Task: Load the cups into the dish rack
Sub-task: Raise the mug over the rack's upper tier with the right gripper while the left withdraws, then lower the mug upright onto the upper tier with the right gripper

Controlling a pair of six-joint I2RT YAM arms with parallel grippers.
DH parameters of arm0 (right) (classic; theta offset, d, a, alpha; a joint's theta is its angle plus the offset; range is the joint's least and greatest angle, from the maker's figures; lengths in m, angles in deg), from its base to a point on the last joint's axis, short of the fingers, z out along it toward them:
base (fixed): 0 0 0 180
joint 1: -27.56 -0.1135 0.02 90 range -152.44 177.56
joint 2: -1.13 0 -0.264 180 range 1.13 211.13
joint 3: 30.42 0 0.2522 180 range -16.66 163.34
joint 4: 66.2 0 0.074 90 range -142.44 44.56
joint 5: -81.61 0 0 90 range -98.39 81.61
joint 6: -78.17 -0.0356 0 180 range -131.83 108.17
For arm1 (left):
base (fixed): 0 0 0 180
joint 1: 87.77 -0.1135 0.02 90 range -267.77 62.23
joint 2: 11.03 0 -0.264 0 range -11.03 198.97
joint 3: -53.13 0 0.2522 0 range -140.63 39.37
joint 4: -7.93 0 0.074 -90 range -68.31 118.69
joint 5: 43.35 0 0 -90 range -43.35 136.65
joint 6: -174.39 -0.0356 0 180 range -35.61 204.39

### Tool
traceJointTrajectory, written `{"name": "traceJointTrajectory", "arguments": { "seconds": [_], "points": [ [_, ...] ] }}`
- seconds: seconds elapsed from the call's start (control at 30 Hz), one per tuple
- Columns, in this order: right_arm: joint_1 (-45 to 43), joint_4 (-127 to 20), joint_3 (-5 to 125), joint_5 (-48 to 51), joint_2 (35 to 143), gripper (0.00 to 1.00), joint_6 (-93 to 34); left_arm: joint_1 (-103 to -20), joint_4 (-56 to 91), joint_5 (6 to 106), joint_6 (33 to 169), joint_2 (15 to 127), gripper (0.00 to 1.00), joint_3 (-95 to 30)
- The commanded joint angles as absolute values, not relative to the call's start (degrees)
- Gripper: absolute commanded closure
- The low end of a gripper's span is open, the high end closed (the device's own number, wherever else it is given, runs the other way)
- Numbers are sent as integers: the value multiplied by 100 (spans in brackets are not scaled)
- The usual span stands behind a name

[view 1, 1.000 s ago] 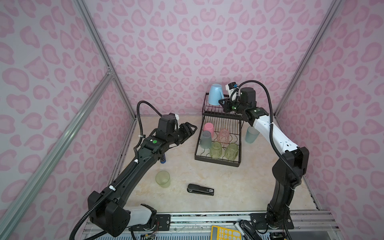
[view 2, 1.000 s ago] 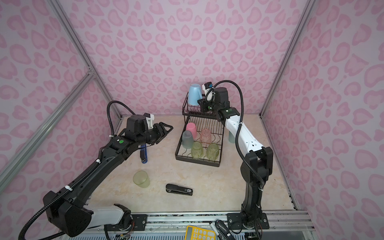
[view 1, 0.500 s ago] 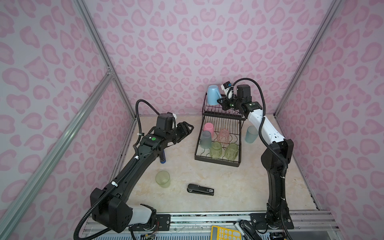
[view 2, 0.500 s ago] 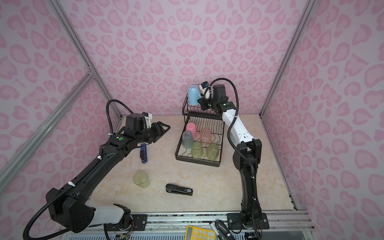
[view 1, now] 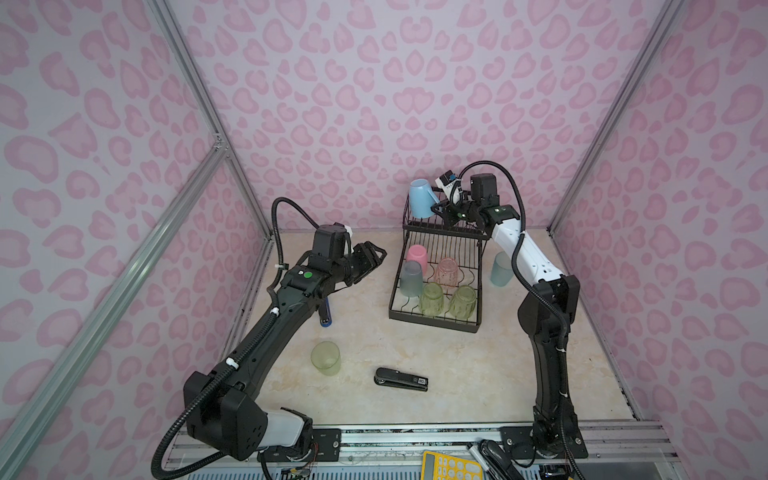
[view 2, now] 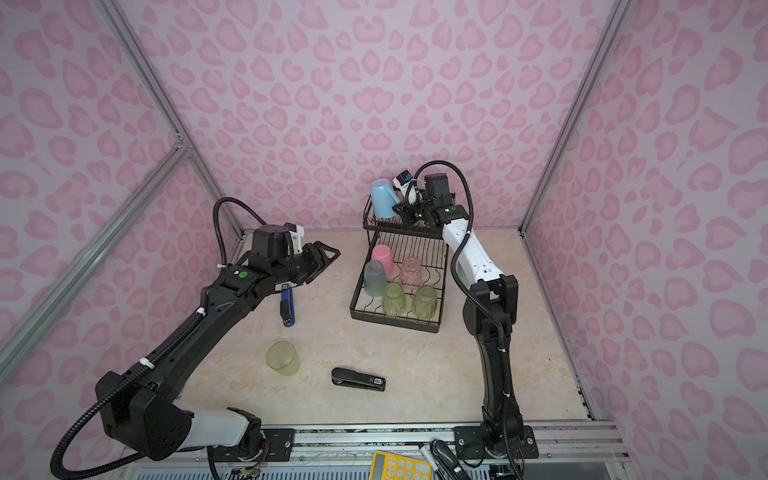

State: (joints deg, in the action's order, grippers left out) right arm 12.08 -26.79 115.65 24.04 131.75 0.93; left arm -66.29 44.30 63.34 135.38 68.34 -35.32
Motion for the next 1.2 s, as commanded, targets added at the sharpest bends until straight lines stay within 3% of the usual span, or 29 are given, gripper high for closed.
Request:
{"name": "traceJointTrajectory", "arguments": {
  "seconds": [0.0, 0.4, 0.83, 1.17],
  "points": [
    [1232, -2854, 11757, 2472, 13441, 100, 369, -6646, 4349, 6305, 13471, 6842, 35, -3586],
    [1349, -3013, 11939, 2558, 13708, 99, 400, -6658, 4344, 6238, 13526, 6857, 35, -3621],
    [1273, -2767, 11948, 2216, 13776, 89, 602, -6657, 4293, 6249, 13544, 6875, 35, -3595],
    [1245, -2499, 11948, 2034, 13667, 90, 750, -6660, 4217, 6333, 13583, 6886, 35, -3591]
  ]
}}
